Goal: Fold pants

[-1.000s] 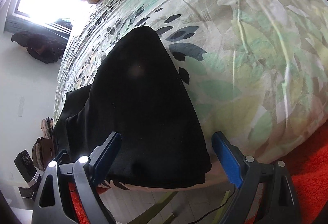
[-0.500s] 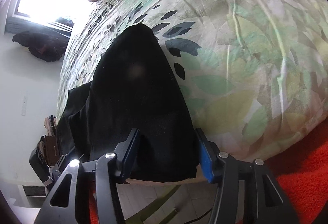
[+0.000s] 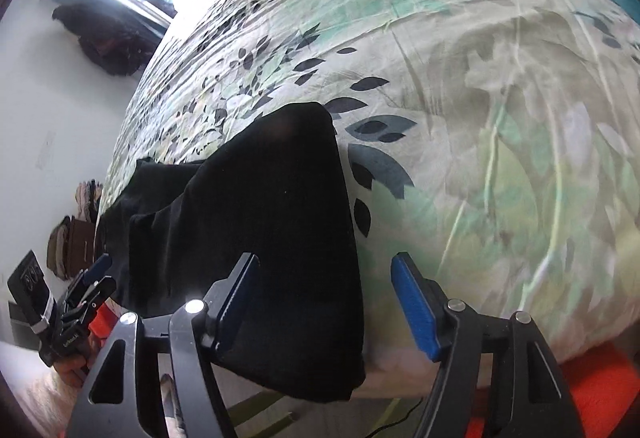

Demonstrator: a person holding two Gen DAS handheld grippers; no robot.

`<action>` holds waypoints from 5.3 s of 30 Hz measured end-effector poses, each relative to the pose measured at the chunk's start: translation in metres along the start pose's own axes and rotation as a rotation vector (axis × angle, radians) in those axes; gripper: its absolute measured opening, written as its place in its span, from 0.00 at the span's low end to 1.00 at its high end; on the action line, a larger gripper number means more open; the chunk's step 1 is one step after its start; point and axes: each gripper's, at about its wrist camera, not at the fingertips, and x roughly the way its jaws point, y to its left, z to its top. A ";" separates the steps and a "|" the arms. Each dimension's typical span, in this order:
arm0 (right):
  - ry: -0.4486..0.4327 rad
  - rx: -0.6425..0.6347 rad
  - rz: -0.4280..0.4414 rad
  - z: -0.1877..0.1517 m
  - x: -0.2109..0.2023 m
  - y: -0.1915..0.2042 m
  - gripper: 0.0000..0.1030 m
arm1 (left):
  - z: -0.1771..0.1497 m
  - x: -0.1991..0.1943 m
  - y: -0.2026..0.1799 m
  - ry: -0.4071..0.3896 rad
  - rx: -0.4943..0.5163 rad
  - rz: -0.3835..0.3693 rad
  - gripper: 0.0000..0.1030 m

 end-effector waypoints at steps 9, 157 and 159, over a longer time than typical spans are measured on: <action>0.166 -0.083 0.187 0.000 0.041 0.004 0.40 | -0.014 0.039 0.008 0.109 -0.002 0.020 0.80; -0.318 -0.033 -0.137 -0.038 -0.070 0.027 1.00 | 0.009 -0.020 0.052 0.020 -0.144 0.047 0.94; -0.242 -0.050 -0.112 -0.036 -0.053 0.030 1.00 | 0.008 -0.005 0.054 0.064 -0.175 0.041 0.94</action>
